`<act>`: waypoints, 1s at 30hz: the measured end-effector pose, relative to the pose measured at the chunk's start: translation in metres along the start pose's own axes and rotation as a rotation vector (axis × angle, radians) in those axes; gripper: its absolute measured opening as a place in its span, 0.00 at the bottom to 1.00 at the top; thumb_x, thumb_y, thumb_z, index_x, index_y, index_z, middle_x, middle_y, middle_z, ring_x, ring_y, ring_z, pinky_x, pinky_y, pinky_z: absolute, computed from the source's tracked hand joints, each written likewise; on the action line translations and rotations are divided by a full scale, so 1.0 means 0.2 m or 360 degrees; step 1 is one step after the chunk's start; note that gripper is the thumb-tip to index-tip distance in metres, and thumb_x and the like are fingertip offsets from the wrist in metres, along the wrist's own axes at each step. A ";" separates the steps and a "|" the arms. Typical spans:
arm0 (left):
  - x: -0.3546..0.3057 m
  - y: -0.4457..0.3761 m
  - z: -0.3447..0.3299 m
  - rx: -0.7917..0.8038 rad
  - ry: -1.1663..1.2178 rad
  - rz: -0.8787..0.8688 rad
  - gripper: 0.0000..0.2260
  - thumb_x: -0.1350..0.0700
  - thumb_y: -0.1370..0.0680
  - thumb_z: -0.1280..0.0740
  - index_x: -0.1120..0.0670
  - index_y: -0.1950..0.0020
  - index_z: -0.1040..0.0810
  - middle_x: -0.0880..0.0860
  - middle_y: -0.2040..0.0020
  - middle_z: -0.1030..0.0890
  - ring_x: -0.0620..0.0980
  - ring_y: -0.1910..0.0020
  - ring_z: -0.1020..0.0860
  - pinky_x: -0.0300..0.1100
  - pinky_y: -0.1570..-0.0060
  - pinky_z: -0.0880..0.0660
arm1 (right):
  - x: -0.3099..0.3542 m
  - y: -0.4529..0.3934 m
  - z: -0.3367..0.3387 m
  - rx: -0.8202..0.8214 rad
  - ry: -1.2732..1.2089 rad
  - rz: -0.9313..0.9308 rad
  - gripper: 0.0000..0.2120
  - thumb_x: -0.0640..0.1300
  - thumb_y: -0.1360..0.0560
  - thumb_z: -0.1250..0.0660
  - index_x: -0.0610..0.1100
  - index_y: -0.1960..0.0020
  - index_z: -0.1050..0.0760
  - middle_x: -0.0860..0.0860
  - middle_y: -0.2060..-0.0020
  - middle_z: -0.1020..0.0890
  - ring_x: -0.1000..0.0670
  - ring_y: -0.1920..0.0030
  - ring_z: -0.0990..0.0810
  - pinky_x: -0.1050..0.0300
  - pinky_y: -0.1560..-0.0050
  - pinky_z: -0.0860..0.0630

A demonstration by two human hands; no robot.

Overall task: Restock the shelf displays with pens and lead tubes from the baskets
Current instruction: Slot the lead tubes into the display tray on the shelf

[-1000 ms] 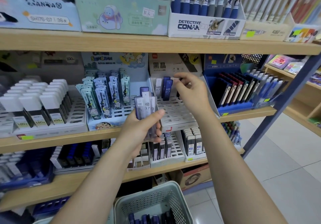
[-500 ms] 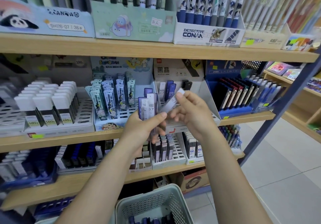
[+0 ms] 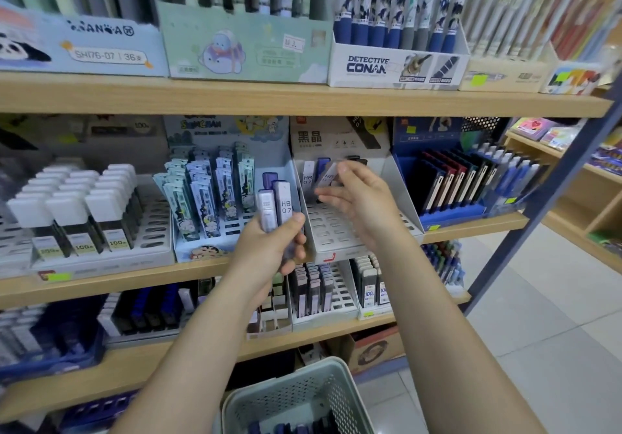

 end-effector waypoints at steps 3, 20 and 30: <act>0.01 0.00 -0.01 0.0005 -0.0016 0.0001 0.06 0.57 0.20 0.31 0.58 0.46 0.24 0.55 0.63 0.22 0.48 0.72 0.25 0.37 0.78 0.35 | -0.01 -0.01 -0.01 0.0093 0.0092 -0.0003 0.06 0.39 0.18 0.36 0.41 0.44 0.22 0.47 0.56 0.15 0.45 0.52 0.15 0.54 0.48 0.18; 0.01 0.02 0.03 0.0020 -0.0032 -0.0048 0.05 0.57 0.19 0.31 0.57 0.49 0.24 0.53 0.64 0.22 0.48 0.71 0.25 0.37 0.78 0.35 | 0.00 -0.08 -0.08 -0.0106 0.0503 0.0141 0.05 0.40 0.23 0.29 0.49 0.50 0.17 0.56 0.74 0.24 0.54 0.73 0.29 0.61 0.71 0.31; -0.01 0.03 0.04 -0.0005 0.0030 -0.0051 0.04 0.58 0.20 0.31 0.55 0.51 0.26 0.53 0.66 0.22 0.49 0.72 0.26 0.37 0.79 0.37 | -0.01 -0.09 -0.11 -0.0118 0.0352 0.0085 0.02 0.45 0.22 0.29 0.49 0.54 0.18 0.53 0.76 0.28 0.51 0.75 0.31 0.58 0.72 0.32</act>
Point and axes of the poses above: each hand's wrist, its own y-axis away from the middle knuckle, its own z-axis out of the back of the hand, x = y × z, the point moved 4 cm from there along -y, towards the middle knuckle
